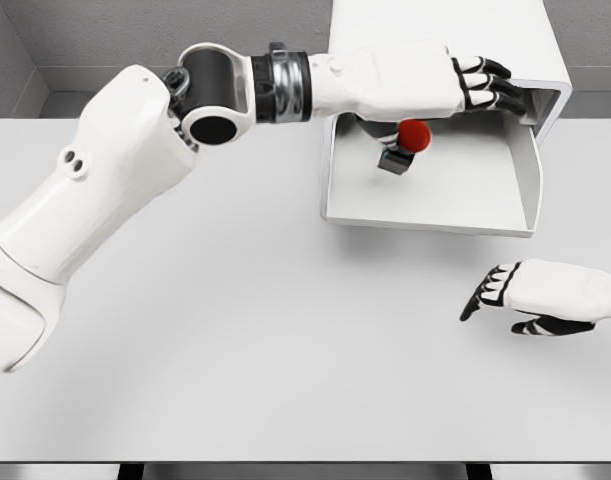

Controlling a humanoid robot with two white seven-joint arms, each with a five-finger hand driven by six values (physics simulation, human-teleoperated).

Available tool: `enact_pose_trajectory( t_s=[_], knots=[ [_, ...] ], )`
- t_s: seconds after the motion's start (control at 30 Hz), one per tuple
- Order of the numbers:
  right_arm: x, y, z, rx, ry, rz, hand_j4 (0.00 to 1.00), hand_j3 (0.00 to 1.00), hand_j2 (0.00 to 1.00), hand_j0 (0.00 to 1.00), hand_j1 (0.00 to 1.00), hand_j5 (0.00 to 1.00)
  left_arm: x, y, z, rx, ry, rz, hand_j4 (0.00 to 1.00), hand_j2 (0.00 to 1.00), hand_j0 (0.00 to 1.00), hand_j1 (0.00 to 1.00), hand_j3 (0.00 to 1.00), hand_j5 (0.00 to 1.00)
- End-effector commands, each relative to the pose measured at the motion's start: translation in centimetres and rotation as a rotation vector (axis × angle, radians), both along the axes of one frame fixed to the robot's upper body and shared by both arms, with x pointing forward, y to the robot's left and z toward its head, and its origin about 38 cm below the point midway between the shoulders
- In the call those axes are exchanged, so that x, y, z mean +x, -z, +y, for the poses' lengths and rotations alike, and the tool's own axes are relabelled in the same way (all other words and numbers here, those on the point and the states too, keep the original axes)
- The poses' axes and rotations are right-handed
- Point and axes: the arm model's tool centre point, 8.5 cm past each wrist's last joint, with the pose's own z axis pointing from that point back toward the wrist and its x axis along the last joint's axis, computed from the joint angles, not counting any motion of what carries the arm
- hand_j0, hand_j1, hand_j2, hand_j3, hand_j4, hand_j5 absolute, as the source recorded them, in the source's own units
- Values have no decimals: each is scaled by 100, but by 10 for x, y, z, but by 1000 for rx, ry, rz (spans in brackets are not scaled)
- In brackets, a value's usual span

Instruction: Slide open multi-storey tabletop storage cabinets and put open load switch and slide close multi-storey tabletop storage cabinets

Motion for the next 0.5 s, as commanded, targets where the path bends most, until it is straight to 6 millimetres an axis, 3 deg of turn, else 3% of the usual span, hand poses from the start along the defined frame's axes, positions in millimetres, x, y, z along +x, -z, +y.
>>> enact_pose_trajectory(
  t_s=[0.0,0.2,0.3,0.47],
  knots=[
    [1,1,3,19,2,0,73,73,73,73,73,73,0,-5,-2,-27,-2,0,100,100,100,100,100,100],
    [1,1,3,19,2,0,73,73,73,73,73,73,1,-6,-1,-28,-3,0,100,100,100,100,100,100],
    [1,0,3,19,2,-3,73,73,73,73,73,73,-2,0,-9,53,-13,-43,100,100,100,100,100,100],
    [1,0,3,19,2,-3,74,74,74,74,74,74,8,-3,-3,42,-41,-29,100,100,100,100,100,100]
  ],
)
